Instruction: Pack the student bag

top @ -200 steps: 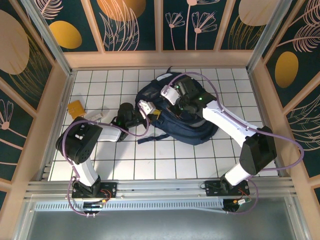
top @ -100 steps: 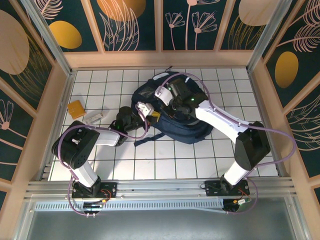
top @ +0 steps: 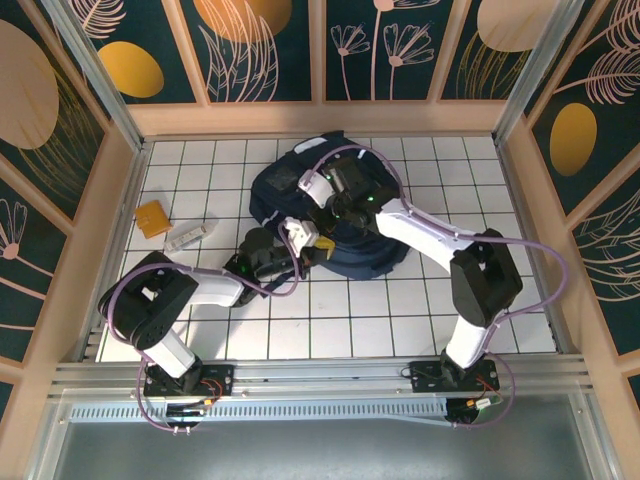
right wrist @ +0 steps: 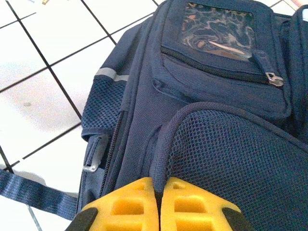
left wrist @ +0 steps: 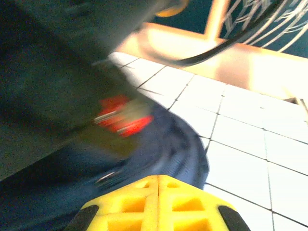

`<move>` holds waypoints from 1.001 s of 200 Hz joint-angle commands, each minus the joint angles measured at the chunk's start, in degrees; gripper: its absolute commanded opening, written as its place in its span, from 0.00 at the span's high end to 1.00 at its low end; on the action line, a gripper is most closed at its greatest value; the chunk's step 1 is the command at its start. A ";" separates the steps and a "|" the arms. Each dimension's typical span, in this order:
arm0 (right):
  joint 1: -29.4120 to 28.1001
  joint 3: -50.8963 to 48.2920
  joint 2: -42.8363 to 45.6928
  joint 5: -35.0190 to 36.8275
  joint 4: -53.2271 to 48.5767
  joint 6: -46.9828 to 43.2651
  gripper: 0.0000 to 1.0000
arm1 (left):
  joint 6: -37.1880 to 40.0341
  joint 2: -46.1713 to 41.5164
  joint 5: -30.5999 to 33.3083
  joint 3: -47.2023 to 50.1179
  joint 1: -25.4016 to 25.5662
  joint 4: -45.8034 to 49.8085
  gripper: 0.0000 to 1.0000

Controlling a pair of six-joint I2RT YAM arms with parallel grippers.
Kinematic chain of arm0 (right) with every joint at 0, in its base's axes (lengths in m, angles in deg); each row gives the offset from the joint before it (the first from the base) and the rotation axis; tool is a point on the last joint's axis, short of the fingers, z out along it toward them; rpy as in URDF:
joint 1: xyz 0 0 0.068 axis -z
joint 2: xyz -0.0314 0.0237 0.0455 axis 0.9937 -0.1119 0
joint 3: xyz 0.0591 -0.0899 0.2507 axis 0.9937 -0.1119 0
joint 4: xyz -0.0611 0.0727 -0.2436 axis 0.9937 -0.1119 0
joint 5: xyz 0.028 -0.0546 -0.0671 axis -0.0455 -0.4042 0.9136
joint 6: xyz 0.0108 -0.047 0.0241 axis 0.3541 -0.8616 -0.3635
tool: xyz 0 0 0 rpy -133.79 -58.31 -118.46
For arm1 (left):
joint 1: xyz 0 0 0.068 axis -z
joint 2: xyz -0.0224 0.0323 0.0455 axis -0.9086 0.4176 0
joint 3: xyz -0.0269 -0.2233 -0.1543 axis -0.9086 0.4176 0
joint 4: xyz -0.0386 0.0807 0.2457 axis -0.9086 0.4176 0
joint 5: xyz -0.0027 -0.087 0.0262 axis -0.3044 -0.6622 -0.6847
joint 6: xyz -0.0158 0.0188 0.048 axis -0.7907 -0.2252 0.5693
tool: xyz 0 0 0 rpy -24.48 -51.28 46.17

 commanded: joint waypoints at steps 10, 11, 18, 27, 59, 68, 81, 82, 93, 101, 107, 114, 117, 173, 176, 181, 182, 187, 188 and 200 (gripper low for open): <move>-0.97 3.52 -3.38 -6.68 9.07 0.81 1.00 | -1.09 0.02 0.82 1.40 4.66 -5.93 1.00; -0.99 3.55 -3.50 -6.80 9.09 0.90 1.00 | -1.09 0.09 0.85 1.38 4.85 -5.97 1.00; -1.01 3.59 -3.90 -7.43 9.69 1.45 1.00 | -1.52 0.79 0.46 1.18 5.60 -6.58 1.00; -0.97 3.18 -4.37 -8.41 10.80 2.60 1.00 | -3.95 1.38 0.58 1.85 5.89 -9.27 1.00; 0.76 -0.51 -0.62 -12.01 11.10 0.92 1.00 | -7.86 -7.44 6.30 7.33 5.11 -8.84 0.97; 2.04 -2.95 1.68 -16.84 10.91 -3.53 1.00 | -4.84 -11.66 5.96 7.12 4.36 -0.98 0.91; 3.82 -6.71 5.48 -22.38 10.17 -12.35 1.00 | 1.40 -18.09 5.89 6.77 2.76 10.49 0.79; 4.00 -6.88 5.77 -22.78 10.13 -13.06 1.00 | 1.91 -18.55 5.97 6.75 2.58 11.30 0.78; 5.36 -9.53 8.88 -25.46 9.43 -18.93 1.00 | 7.83 -23.98 5.95 6.99 0.73 19.49 0.65; 6.53 -10.57 10.63 -26.74 9.05 -21.18 1.00 | 12.70 -27.71 5.08 6.71 -0.57 24.80 0.55; 7.43 -10.68 11.43 -27.85 7.83 -22.62 1.00 | 17.37 -29.71 4.09 6.08 -1.25 29.20 0.49; 8.30 -10.28 11.96 -28.96 5.91 -24.51 1.00 | 22.31 -31.11 3.60 4.75 -1.79 33.82 0.43; 8.60 -10.04 11.96 -29.29 5.02 -25.28 1.00 | 24.42 -31.33 3.64 4.06 -1.94 35.68 0.40; 10.49 -7.32 10.75 -30.17 -3.34 -32.88 1.00 | 47.69 -14.51 10.66 -11.68 -2.74 51.66 0.34; 10.50 -7.40 10.79 -30.38 -3.28 -32.99 1.00 | 48.25 -13.68 10.70 -12.34 -2.77 51.58 0.34; 10.56 -7.40 10.83 -30.67 -3.41 -33.02 1.00 | 48.97 -12.43 10.55 -13.23 -2.71 51.48 0.34; 10.58 -7.40 10.81 -30.70 -3.48 -33.02 1.00 | 49.12 -12.25 10.59 -13.40 -2.70 51.48 0.34; 10.63 -7.30 10.83 -31.00 -3.79 -33.02 1.00 | 49.73 -11.39 10.50 -14.15 -2.70 51.48 0.34; 10.61 -7.26 10.86 -31.09 -3.84 -33.06 1.00 | 49.90 -11.28 10.48 -14.30 -2.70 51.48 0.34; 11.07 -6.89 11.09 -31.84 -5.01 -33.15 1.00 | 50.89 -10.03 11.35 -15.14 -2.74 50.73 0.34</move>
